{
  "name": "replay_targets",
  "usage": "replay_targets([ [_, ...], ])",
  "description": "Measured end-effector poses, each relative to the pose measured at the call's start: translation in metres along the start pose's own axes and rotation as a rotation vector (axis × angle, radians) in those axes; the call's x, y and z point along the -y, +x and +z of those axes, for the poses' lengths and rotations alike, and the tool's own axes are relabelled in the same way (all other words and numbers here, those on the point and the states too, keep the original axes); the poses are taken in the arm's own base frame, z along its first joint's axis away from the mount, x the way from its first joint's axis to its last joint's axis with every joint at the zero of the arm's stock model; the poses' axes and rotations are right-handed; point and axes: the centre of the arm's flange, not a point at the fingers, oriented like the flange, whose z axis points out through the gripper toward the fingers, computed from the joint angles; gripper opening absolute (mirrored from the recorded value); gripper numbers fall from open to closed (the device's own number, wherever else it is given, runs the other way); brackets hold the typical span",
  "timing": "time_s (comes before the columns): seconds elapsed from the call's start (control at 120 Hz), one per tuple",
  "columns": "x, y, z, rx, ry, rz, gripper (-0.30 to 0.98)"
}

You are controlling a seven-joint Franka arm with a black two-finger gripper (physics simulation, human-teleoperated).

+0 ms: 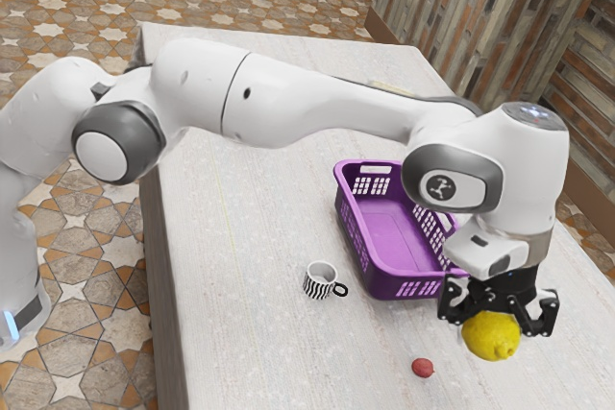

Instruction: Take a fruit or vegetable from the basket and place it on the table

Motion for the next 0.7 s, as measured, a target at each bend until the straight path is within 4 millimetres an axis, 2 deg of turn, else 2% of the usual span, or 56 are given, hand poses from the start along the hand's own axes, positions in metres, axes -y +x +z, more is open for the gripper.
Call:
replay_targets([
  [0.15, 0.003, -0.001, -0.004, -0.003, 0.017, -0.013, 0.37],
  [0.208, 0.020, 0.006, -0.009, -0.023, 0.090, -0.006, 0.38],
  [0.333, 0.043, 0.019, 0.001, -0.107, 0.204, 0.001, 0.37],
  [0.383, 0.046, 0.019, -0.001, -0.122, 0.233, -0.002, 0.37],
  [0.508, 0.049, 0.019, -0.023, -0.143, 0.319, -0.008, 0.37],
  [0.7, 0.050, 0.022, -0.030, -0.156, 0.365, -0.011, 0.38],
])
